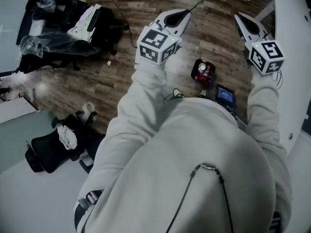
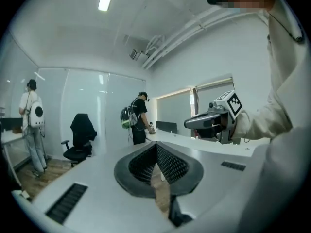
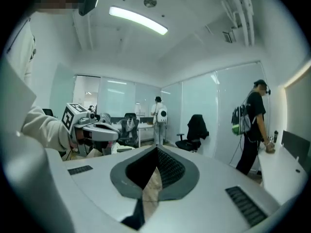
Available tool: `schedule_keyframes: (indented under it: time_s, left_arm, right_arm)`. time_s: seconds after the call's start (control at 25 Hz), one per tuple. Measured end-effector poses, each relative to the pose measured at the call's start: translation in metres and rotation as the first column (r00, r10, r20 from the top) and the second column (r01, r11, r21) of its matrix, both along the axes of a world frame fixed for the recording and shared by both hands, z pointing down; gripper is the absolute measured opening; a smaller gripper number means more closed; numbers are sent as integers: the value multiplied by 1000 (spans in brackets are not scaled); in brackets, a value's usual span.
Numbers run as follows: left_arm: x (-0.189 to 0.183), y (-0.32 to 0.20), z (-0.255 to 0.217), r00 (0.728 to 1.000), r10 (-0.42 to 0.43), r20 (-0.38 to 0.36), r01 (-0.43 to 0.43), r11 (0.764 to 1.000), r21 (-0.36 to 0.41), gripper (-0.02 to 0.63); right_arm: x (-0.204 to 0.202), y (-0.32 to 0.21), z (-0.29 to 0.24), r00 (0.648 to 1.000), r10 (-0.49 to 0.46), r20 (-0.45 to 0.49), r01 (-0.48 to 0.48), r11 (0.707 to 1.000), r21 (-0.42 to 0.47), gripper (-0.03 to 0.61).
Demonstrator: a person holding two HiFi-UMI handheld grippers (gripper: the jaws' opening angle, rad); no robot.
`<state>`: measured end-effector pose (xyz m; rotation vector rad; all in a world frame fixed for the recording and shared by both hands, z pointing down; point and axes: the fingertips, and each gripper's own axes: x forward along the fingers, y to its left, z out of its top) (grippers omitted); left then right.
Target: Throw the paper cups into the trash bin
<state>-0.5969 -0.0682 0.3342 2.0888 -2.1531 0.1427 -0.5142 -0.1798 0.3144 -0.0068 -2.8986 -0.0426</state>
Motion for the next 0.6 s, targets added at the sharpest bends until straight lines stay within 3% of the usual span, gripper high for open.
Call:
schedule_keyframes:
  time_s: [0.08,0.24,0.36,0.48,0.6]
  left_arm:
    - [-6,1,-37,998,-11,57,7,997,76,-6]
    - [-2,15,-96,1000,0,27,-6,977,212,-6]
    - [-4,14,-127,997,1,71,-18,971,239,-6]
    - [1,8,-139,997,29,78,-48,963,265,-6]
    - [11,12,-111,989,64,136,-90,976,196,-6]
  right_arm:
    - [-5,5,-42,996,-13,91,9,999,42,18]
    - [-1,34,-92,983,-82,165,70,994,81,18]
    - [-4,49,-122,974,-147,175,129,986,110,18]
    - [-9,58,-127,974,-187,128,162,969,185,18]
    - [-14,66,-107,975,-193,113,174,971,161,18]
